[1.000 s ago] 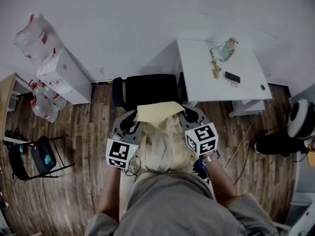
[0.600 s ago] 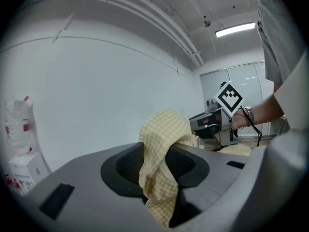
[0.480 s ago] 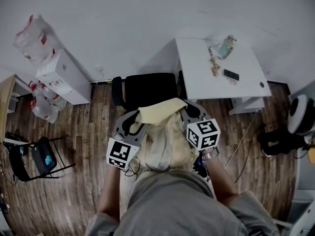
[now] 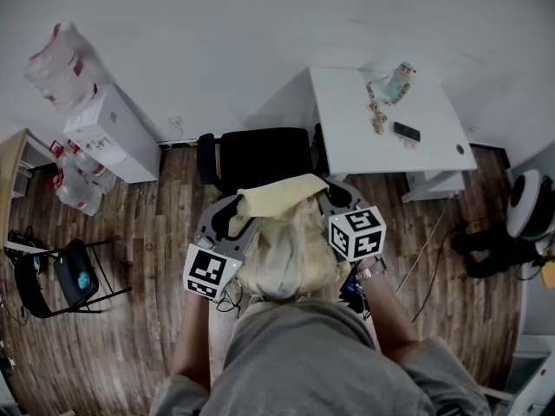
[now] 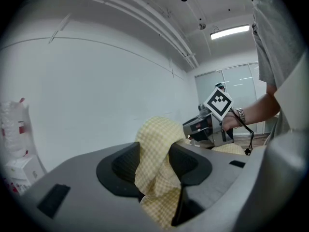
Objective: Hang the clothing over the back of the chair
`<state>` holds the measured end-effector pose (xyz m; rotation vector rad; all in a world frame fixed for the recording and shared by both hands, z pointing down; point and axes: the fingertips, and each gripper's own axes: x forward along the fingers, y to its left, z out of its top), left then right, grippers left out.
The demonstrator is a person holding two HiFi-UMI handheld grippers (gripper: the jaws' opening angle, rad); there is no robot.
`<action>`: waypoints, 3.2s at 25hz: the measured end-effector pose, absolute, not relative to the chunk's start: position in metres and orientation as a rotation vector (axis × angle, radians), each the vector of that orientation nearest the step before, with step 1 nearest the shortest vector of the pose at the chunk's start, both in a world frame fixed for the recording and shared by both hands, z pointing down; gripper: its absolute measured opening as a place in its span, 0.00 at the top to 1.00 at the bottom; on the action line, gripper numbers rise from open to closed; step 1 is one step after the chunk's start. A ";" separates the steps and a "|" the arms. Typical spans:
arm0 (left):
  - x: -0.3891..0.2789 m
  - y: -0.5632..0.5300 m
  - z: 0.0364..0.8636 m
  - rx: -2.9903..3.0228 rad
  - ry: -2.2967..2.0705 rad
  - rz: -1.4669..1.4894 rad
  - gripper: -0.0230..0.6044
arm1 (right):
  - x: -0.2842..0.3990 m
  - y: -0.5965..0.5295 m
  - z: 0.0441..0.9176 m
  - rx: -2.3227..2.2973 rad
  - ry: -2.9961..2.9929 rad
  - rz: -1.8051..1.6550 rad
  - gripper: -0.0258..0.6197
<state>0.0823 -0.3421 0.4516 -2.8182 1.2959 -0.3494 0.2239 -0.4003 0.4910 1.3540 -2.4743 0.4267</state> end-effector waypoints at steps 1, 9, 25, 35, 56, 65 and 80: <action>0.084 -0.340 0.452 -2.827 1.271 -0.359 0.64 | 0.226 -0.400 0.494 1.357 -2.463 0.439 0.89; 0.091 -0.327 0.458 -2.888 1.161 -0.395 0.61 | 0.223 -0.399 0.501 1.327 -2.452 0.454 0.87; 0.067 -0.336 0.467 -2.839 1.257 -0.474 0.54 | 0.199 -0.377 0.495 1.071 -2.544 0.332 0.61; 0.067 -0.335 0.471 -2.832 1.255 -0.497 0.53 | 0.201 -0.375 0.495 1.077 -2.539 0.313 0.59; 0.063 -0.322 0.428 -2.791 1.345 -0.271 0.93 | 0.199 -0.352 0.461 1.191 -2.622 0.287 0.91; 0.054 -0.302 0.412 -2.840 1.338 -0.157 0.93 | 0.185 -0.324 0.447 1.233 -2.628 0.248 0.91; 0.053 -0.262 0.392 -2.897 1.162 -0.068 0.93 | 0.171 -0.267 0.424 1.383 -2.620 0.210 0.91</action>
